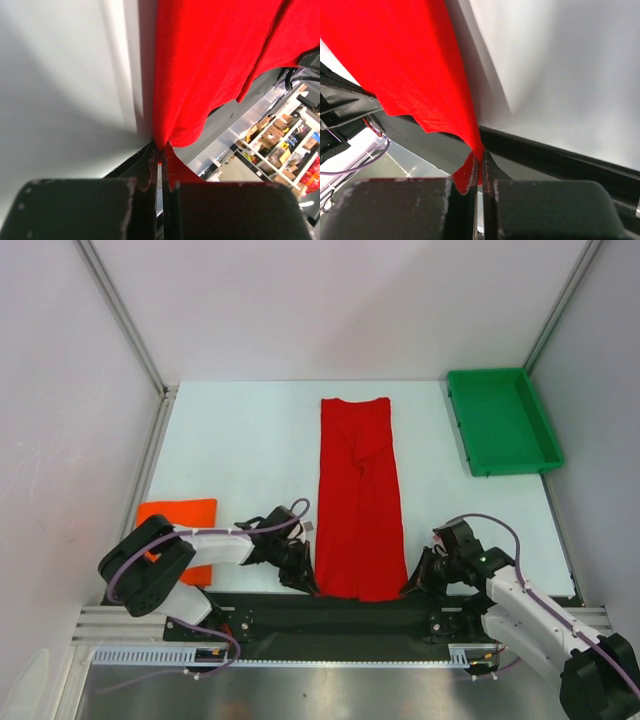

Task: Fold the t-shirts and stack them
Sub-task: Fold the tshirt

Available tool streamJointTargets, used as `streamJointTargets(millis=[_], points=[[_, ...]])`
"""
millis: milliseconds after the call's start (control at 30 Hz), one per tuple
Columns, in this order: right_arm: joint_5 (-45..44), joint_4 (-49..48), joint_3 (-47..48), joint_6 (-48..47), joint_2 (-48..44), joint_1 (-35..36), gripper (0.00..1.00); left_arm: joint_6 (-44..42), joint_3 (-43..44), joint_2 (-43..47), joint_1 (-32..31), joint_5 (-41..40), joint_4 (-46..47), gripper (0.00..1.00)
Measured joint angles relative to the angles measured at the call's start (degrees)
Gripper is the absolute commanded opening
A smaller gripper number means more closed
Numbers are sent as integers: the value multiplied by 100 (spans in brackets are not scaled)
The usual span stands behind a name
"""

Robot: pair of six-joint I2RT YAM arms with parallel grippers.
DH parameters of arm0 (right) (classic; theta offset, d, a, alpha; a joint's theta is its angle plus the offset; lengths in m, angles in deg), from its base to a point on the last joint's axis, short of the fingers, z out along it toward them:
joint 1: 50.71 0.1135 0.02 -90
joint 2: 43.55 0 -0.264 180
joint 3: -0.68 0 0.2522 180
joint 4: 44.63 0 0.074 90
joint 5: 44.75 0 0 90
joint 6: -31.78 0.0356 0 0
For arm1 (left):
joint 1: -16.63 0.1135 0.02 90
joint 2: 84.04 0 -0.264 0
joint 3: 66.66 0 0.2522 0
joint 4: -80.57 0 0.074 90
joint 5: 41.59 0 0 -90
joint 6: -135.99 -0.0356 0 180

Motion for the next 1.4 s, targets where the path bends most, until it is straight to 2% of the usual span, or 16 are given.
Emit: streamJointTargets(millis=[233,433,567,733,933,1067,1400], points=[[-4,402,136,-4,-306,-31,0,85,-234,623,-98,-446,-236,0],[9,616,874,-267,177,-398,0,72,433,951,-74,-837,-828,0],[133,555,1718,-739,1241,-1117,0,39,1342,658,195,-916,-914,0],[221,149,2933,-1246,3029,-1692,0,-136,2542,-428,933,-933,-848,0],[297,-234,4841,-1663,5134,-1993,0,-337,3941,-1904,1563,-903,-879,1],[348,-321,6019,-1873,6157,-2076,0,-402,4360,-2286,1816,-896,-951,0],[599,-179,7088,-2041,7130,-2138,0,-433,5130,-2951,2210,-791,-1108,0]])
